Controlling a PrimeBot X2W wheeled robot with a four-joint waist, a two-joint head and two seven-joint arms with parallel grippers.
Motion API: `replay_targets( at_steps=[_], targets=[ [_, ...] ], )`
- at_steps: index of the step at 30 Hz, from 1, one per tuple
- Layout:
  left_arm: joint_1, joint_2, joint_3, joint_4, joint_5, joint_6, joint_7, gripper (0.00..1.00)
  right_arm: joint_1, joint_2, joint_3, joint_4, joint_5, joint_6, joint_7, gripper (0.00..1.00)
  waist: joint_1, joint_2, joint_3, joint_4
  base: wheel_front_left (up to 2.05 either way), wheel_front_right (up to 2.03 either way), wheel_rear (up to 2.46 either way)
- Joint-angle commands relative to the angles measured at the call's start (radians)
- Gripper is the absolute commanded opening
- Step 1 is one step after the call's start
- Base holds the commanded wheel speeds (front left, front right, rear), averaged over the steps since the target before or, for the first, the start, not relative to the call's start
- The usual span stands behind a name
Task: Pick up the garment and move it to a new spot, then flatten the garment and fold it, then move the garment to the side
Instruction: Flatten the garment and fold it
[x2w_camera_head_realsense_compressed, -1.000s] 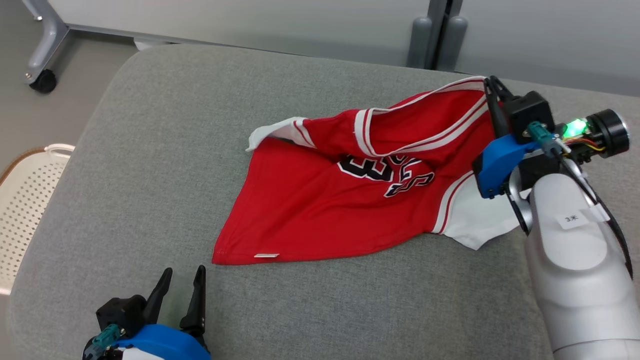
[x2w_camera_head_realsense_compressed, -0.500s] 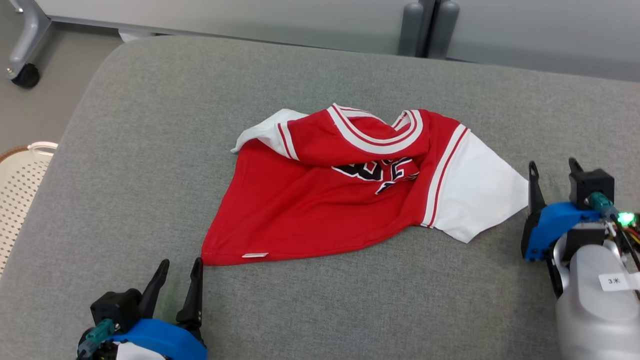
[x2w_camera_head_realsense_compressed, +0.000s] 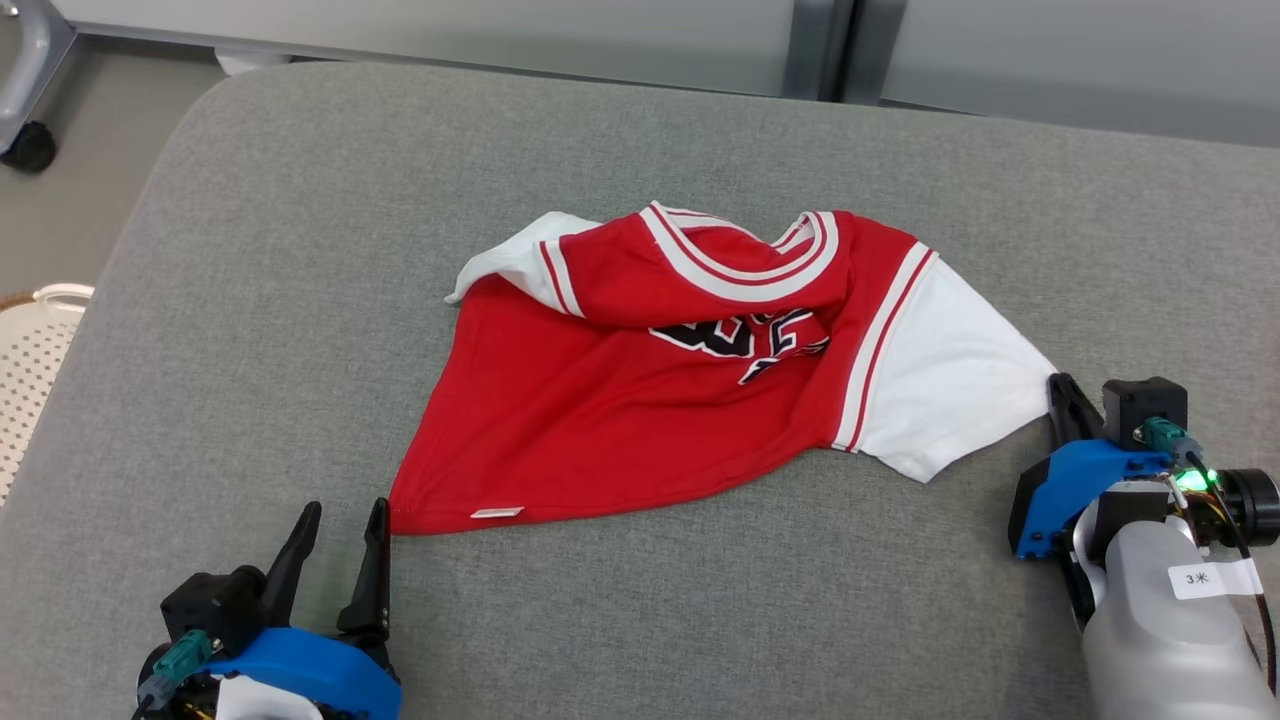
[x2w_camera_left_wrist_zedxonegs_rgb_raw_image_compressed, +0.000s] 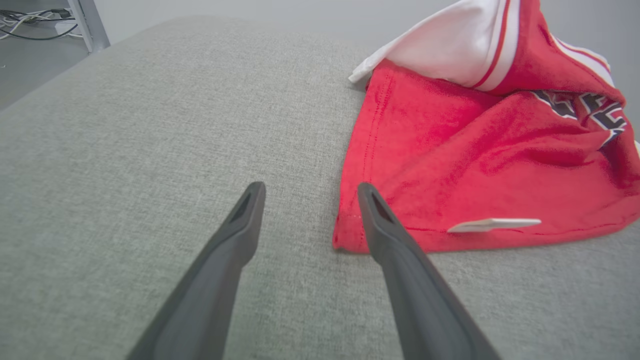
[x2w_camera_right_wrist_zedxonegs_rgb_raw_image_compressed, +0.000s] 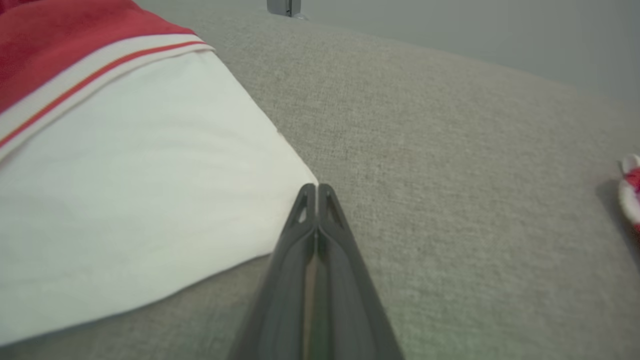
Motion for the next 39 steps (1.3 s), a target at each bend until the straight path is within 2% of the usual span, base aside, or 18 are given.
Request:
replay_targets(
  at_steps=[1,6,13,21,22,23,24,25,30,33,39],
  targets=[
    [0.010,-0.004,0.009,0.003,0.007,-0.001,0.000,1.00,0.030,-0.006,0.005,0.026,0.022,-0.001,0.005,0.00,0.0000,0.0000,-0.016,-0.019,0.00,0.00,0.00],
    [0.026,-0.017,0.017,-0.001,0.029,-0.001,0.000,1.00,0.068,-0.005,0.102,-0.051,0.155,-0.001,0.002,0.00,0.0000,0.0000,-0.057,-0.063,0.00,0.00,0.00],
    [0.069,-0.045,0.083,0.019,0.069,-0.001,0.000,1.00,0.236,-0.005,0.253,-0.180,0.375,-0.001,0.001,0.00,0.0000,0.0000,-0.129,-0.159,0.00,0.00,0.00],
    [0.116,-0.092,0.164,0.049,0.132,-0.001,0.000,1.00,0.408,-0.006,0.361,-0.316,0.514,-0.001,0.001,0.01,0.0000,0.0000,-0.205,-0.249,0.00,0.00,0.00],
    [0.120,-0.097,0.176,0.051,0.141,-0.001,0.000,1.00,0.420,-0.006,0.367,-0.340,0.519,-0.001,0.001,0.41,0.0000,0.0000,-0.212,-0.259,0.00,0.00,0.00],
    [0.121,-0.101,0.183,0.053,0.150,-0.001,0.000,1.00,0.431,-0.006,0.370,-0.366,0.527,-0.001,0.001,0.91,0.0000,0.0000,-0.217,-0.265,0.00,0.00,0.00],
    [0.123,-0.103,0.195,0.054,0.160,-0.001,0.000,1.00,0.440,-0.005,0.376,-0.399,0.526,-0.001,0.001,1.00,0.0000,0.0000,-0.223,-0.272,0.00,0.00,0.00],
    [0.123,-0.103,0.195,0.054,0.160,-0.001,0.000,1.00,0.440,-0.005,0.376,-0.399,0.526,-0.001,0.001,1.00,0.0000,0.0000,-0.223,-0.272,0.00,0.00,0.00],
    [0.134,-0.124,0.253,0.063,0.223,-0.001,0.000,1.00,0.476,-0.005,0.431,-0.570,0.495,-0.001,0.001,1.00,0.0000,0.0000,-0.250,-0.293,0.00,0.00,0.00],
    [0.136,-0.130,0.280,0.061,0.254,-0.001,0.000,1.00,0.485,-0.005,0.461,-0.625,0.468,-0.001,0.001,1.00,0.0000,0.0000,-0.258,-0.290,0.00,0.00,0.00],
    [0.147,-0.150,0.308,0.065,0.322,-0.001,0.000,1.00,0.518,-0.005,0.495,-0.613,0.452,-0.001,0.001,1.00,0.0000,0.0000,-0.281,-0.265,0.00,0.00,0.00]
  ],
)
